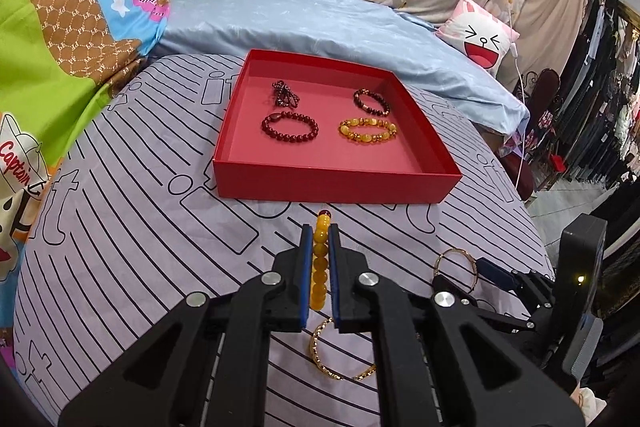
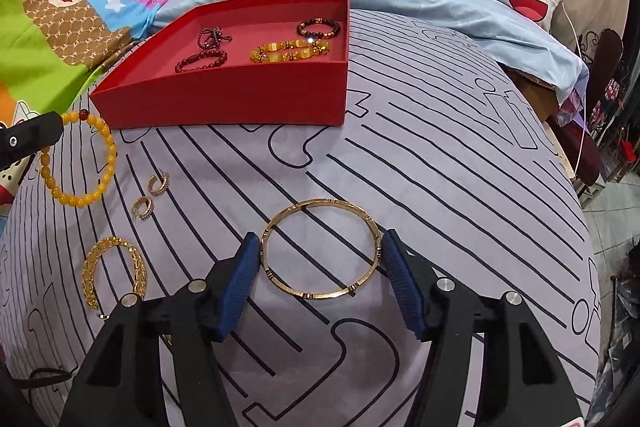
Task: Organize jewelry
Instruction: 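Lift the amber bracelet with the left tool while the right tool grasps the thin gold bangle, then carry the amber bracelet and gold bangle into the red tray and open both tools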
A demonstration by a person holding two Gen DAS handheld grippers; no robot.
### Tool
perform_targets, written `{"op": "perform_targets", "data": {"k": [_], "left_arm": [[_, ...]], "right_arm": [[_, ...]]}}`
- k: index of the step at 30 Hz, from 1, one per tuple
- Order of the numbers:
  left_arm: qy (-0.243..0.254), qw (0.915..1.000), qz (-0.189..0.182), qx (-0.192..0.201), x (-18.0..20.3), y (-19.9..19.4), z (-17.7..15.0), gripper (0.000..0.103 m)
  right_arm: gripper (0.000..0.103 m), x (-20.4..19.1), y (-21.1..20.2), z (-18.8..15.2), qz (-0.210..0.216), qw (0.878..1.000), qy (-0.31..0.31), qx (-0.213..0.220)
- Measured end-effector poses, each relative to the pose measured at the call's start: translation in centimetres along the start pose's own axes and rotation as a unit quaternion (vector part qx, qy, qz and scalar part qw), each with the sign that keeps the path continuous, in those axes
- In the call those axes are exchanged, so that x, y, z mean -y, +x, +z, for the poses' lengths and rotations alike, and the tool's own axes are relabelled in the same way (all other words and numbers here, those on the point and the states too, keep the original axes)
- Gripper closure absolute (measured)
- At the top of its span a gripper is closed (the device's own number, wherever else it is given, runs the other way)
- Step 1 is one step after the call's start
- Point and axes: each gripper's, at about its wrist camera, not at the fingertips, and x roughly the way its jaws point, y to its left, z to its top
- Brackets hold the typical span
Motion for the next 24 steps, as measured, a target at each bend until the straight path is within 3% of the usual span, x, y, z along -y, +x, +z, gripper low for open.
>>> {"op": "perform_targets", "data": {"k": [9, 17, 24], "left_arm": [[0.004, 1.0000, 0.000, 0.003, -0.1, -0.2, 0.7, 0.096], [0.023, 0.9988, -0.016, 0.041, 1.1, -0.5, 5.4, 0.096], [0.019, 0.9976, -0.045, 0.049, 1.5, 2.7, 9.2, 0.096]], "right_arm": [[0.043, 0.5, -1.8, 0.9, 0.009, 1.000, 0.009, 0.022], [0.043, 0.7, -4.8, 6.8, 0.035, 0.996, 0.006, 0.085], [0.043, -1.0, -3.0, 12.0, 0.071, 0.992, 0.002, 0.102]]}}
